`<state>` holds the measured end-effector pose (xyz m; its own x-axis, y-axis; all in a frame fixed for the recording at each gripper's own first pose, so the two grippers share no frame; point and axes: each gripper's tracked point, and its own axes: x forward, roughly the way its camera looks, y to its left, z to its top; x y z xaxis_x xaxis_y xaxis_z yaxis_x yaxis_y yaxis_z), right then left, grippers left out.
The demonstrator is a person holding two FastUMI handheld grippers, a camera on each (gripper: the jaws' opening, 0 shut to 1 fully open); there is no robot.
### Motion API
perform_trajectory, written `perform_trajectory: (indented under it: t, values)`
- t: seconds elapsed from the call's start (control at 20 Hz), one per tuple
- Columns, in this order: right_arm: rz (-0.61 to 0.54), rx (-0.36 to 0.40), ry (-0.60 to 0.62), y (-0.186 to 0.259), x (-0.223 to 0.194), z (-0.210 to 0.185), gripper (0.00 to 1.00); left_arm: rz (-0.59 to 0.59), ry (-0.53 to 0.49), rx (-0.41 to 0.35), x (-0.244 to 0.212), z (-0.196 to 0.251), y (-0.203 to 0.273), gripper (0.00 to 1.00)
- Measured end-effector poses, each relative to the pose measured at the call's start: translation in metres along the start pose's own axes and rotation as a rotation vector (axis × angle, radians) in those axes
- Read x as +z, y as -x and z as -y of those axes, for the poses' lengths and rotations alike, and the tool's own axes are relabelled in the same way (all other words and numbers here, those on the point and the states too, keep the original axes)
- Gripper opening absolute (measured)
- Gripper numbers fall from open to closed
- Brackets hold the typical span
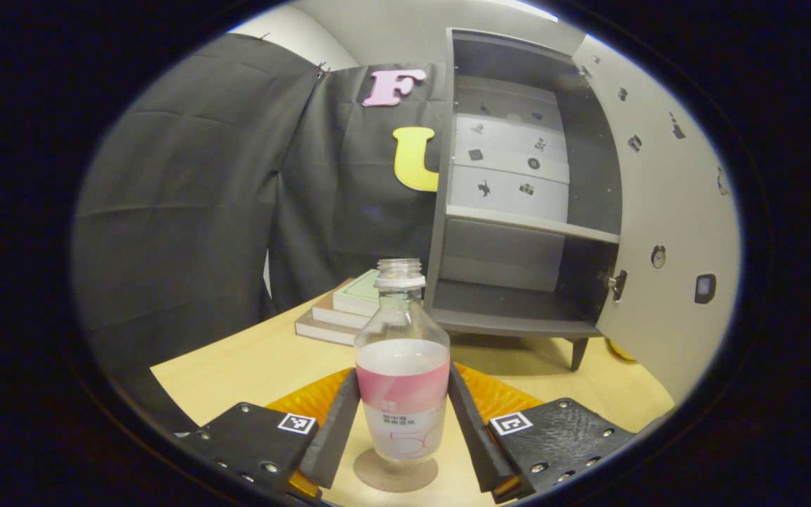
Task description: Open the cabinet door with the right hand, grasp the bottle in the cabinet with the left hand and place it on the coaster, then close the cabinet door with the right hand.
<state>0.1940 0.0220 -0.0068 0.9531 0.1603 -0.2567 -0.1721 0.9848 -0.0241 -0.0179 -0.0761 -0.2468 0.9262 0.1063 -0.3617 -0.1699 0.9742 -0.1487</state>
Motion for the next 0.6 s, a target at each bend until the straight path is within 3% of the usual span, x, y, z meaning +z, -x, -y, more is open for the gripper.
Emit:
perform_trajectory:
  t: [0.15, 0.2, 0.6]
  values:
    - [-0.010, -0.003, 0.000, 0.001, -0.004, -0.001, 0.94, -0.029, 0.003, 0.010, -0.022, -0.002, -0.001, 0.72]
    - [-0.015, -0.004, -0.003, 0.002, -0.005, -0.001, 0.99, -0.032, 0.004, 0.011, -0.028, -0.002, -0.002, 0.72]
    - [-0.048, -0.026, 0.020, 0.001, -0.017, 0.003, 0.95, -0.050, -0.032, 0.029, -0.065, -0.001, -0.007, 0.75]
